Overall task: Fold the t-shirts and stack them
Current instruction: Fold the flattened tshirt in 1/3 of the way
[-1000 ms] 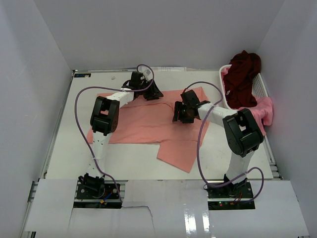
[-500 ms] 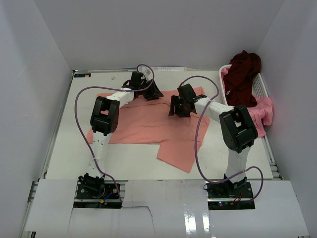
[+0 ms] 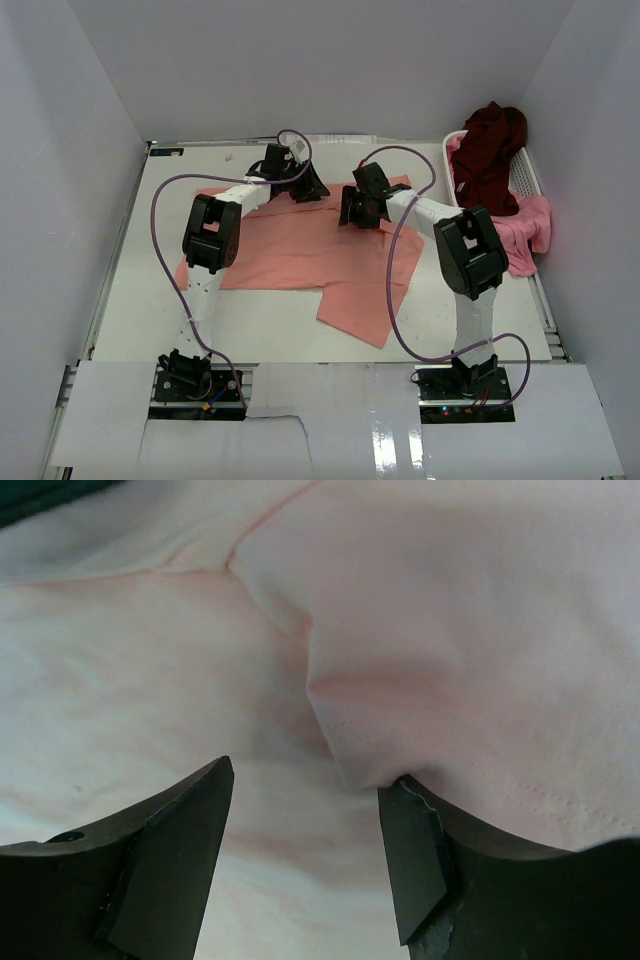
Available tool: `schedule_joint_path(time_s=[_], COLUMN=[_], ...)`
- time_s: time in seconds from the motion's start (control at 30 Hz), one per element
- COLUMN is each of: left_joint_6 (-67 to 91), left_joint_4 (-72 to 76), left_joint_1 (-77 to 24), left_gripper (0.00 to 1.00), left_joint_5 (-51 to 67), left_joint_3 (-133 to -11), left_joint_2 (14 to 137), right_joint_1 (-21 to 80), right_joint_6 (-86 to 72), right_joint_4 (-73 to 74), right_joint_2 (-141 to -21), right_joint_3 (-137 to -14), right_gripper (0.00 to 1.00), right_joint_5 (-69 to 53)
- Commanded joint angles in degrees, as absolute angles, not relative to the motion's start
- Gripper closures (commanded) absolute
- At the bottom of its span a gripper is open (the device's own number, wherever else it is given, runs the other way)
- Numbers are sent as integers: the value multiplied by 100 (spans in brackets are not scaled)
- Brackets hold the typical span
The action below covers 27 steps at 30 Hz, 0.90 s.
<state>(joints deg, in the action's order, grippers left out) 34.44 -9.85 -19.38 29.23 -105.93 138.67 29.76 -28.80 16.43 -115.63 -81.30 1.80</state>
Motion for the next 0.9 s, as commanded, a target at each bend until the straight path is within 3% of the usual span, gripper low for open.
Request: schedule_joint_path(time_s=[0.0, 0.3, 0.43, 0.47, 0.57, 0.67, 0.87], left_joint_6=[3278, 3252, 3208, 3199, 3182, 3182, 3199], left_joint_4=[-1512, -1521, -1547, -1547, -1564, -1582, -1582], left_joint_1=[-1978, -1978, -1978, -1978, -1978, -1986, -1978], left_gripper=[47, 47, 47, 47, 47, 47, 47], left_joint_5=[2690, 2707, 2672, 2663, 2654, 2654, 2654], left_joint_3=[-10600, -10600, -10591, -10582, -10582, -10582, -10591], left_joint_2=[13667, 13667, 13641, 13641, 13641, 13641, 13649], right_joint_1=[2988, 2988, 2980, 2979, 2953, 2918, 2690], right_joint_6=[-2734, -2619, -2549, -2540, -2549, -2549, -2794], right_joint_4=[1608, 1635, 1626, 1635, 1626, 1635, 1652], right_joint_2=[-11645, -11847, -12032, -12058, -12129, -12120, -11953], right_joint_3=[-8507, -8762, -8894, -8921, -9000, -9026, -9009], right_gripper=[34, 37, 53, 64, 83, 92, 92], right_joint_5=[360, 510, 492, 501, 483, 492, 194])
